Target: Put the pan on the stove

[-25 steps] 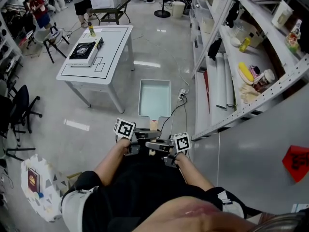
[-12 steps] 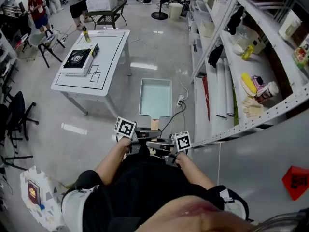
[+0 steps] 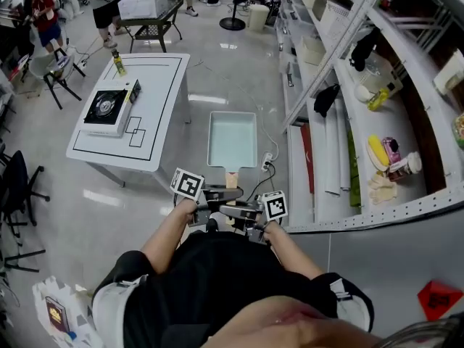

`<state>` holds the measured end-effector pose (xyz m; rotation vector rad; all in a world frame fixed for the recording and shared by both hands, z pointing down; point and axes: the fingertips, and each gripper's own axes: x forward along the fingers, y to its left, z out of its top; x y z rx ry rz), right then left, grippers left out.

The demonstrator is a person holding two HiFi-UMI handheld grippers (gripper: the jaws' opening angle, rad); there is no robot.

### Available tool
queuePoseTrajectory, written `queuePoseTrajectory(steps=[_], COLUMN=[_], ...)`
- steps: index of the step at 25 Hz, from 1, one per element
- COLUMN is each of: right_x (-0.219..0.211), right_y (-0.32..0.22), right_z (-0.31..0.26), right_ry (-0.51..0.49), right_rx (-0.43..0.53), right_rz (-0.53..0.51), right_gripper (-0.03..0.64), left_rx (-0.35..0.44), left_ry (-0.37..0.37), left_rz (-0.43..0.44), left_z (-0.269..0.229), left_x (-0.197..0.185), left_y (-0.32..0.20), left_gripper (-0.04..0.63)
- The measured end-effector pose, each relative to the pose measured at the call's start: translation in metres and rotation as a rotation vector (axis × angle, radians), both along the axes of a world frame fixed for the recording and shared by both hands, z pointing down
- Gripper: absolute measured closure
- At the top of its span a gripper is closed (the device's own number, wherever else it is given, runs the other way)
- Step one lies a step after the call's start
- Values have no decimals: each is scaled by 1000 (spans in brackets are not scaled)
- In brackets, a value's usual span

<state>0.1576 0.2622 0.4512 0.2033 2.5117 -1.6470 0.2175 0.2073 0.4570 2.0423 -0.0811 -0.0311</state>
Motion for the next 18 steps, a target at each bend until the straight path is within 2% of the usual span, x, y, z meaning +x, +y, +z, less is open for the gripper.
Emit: queuePoseTrajectory(steps=[3,4,7,10,12,15,18], right_x=[-12,-15,-22,-27,-28,-29,-29], right_y=[-34,-44,-68,-90,-101,-120,-141], right_z=[-2,-1,4,4,6,11,11], right_ry=[8,10,3,-8,-18,-5,-24], right_rx=[35,33,10,20,-11,6,-25], right_rz=[18,26,58,77,86,89,86], right_gripper=[457,457,457,456,454,454,454], left_rx=[-57,-49,62,-35,-21,-5,5], left_ry=[36,38,-7,42,35,25,12], left_rz=[18,25,39,44,45,46,35], left_z=[-2,-2,1,3,7,11,13], left_x=[-9,-12,-23,-24,-26,-28,-28], left_y=[-28,-38,-68,-83,-96,-116,-139], left_gripper=[413,413,413,413,413,413,413])
